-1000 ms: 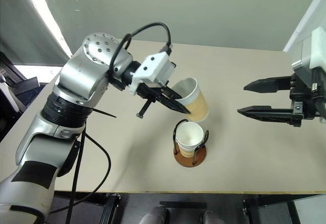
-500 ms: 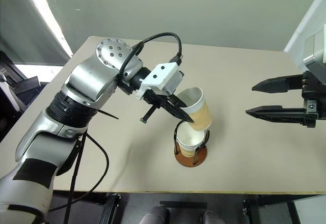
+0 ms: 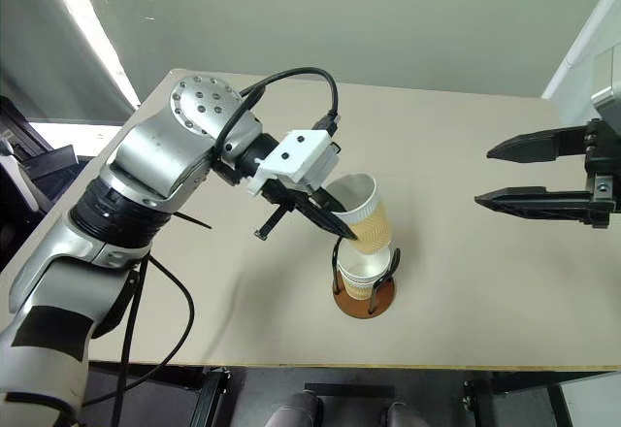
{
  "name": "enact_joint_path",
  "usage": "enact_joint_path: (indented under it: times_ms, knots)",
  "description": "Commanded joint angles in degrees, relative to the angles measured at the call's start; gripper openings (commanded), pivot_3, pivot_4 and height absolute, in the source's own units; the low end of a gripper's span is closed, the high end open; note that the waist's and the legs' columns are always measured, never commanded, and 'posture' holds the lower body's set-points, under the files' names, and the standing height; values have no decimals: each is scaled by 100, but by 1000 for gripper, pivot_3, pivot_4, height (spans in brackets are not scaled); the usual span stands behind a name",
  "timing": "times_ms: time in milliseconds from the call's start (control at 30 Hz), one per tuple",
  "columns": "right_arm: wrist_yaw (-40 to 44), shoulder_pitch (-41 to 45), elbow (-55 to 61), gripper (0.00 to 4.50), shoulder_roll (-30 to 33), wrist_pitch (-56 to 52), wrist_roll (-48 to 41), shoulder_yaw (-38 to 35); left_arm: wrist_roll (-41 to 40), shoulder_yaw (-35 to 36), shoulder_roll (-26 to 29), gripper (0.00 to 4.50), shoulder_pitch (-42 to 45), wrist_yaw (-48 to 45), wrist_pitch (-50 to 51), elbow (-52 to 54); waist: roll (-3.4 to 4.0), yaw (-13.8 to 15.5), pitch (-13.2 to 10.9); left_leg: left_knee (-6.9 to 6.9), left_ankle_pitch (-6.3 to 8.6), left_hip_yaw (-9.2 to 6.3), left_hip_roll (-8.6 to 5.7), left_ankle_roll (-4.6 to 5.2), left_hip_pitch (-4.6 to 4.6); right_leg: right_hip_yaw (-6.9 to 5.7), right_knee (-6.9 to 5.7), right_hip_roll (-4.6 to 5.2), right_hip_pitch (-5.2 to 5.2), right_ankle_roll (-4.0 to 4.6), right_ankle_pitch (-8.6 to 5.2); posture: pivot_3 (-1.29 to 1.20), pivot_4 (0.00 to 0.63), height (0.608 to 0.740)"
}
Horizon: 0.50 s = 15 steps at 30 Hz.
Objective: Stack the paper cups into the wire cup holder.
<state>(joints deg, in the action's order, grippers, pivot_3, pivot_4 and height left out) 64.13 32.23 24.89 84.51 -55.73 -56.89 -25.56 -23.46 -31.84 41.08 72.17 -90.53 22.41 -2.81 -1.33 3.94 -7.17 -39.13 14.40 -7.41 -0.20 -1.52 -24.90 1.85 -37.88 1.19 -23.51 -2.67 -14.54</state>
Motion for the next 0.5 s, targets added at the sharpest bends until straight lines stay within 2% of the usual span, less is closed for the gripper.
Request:
enact_joint_path:
  times_ms: [33,500]
  knots:
    - [19,113,-87,2702,116,120,68,-74,-102,14,44,18,11,-197,-65,154,0,0,0,0,0,0,0,0,0,0,0,0,0,0,0,0,150,740]
    - [3,91,-41,2702,90,105,56,-71,-99,-142,50,18,-29,-197,-167,61,0,1,0,-1,0,0,0,0,0,0,0,0,0,0,0,0,150,740]
